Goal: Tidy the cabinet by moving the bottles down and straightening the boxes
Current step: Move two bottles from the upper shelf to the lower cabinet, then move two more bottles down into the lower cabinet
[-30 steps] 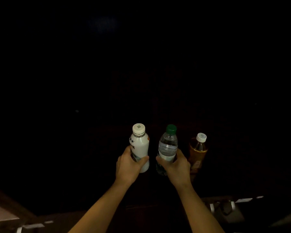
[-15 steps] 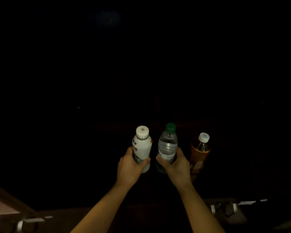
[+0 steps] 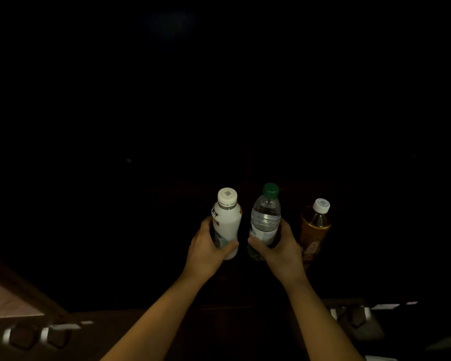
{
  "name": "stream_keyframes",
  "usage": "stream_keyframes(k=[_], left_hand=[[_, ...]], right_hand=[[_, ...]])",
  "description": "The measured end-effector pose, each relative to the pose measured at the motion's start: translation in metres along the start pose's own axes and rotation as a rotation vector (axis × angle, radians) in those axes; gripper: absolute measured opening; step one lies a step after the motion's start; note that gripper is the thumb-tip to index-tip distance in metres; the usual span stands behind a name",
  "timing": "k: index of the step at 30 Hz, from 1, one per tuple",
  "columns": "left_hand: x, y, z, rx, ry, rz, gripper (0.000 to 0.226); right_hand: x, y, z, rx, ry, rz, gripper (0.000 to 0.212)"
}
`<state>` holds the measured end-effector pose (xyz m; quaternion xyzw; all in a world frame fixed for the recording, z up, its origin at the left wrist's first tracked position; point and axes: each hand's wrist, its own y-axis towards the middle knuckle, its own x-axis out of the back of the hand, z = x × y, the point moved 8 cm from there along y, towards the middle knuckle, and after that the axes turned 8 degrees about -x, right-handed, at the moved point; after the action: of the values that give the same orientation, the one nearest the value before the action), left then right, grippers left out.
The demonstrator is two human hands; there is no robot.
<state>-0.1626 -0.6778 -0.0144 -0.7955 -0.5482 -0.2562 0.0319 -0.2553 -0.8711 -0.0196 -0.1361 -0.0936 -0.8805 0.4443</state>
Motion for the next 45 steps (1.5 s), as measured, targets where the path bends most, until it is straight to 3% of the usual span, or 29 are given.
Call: stream_keyframes(k=[7, 14, 22, 32, 45], left_hand=[[0.025, -0.017, 0.006, -0.013, 0.02, -0.005, 0.095], [0.081, -0.043, -0.001, -0.064, 0.035, 0.012, 0.083], [0.189, -0.093, -0.044, -0.316, 0.125, -0.078, 0.071], [0.347, -0.15, -0.034, -0.413, 0.109, -0.221, 0.045], [0.558, -0.252, 0.016, -0.291, 0.487, -0.593, 0.024]], right_hand=[[0.01, -0.03, 0.021, 0.038, -0.046, -0.067, 0.082], [0.011, -0.086, 0.056, 0.048, -0.085, -0.2, 0.08], [-0.032, -0.168, 0.147, 0.221, -0.224, -0.288, 0.069], [-0.148, -0.231, 0.249, 0.409, -0.191, -0.172, 0.041], [-0.353, -0.312, 0.352, 0.765, -0.204, 0.111, 0.016]])
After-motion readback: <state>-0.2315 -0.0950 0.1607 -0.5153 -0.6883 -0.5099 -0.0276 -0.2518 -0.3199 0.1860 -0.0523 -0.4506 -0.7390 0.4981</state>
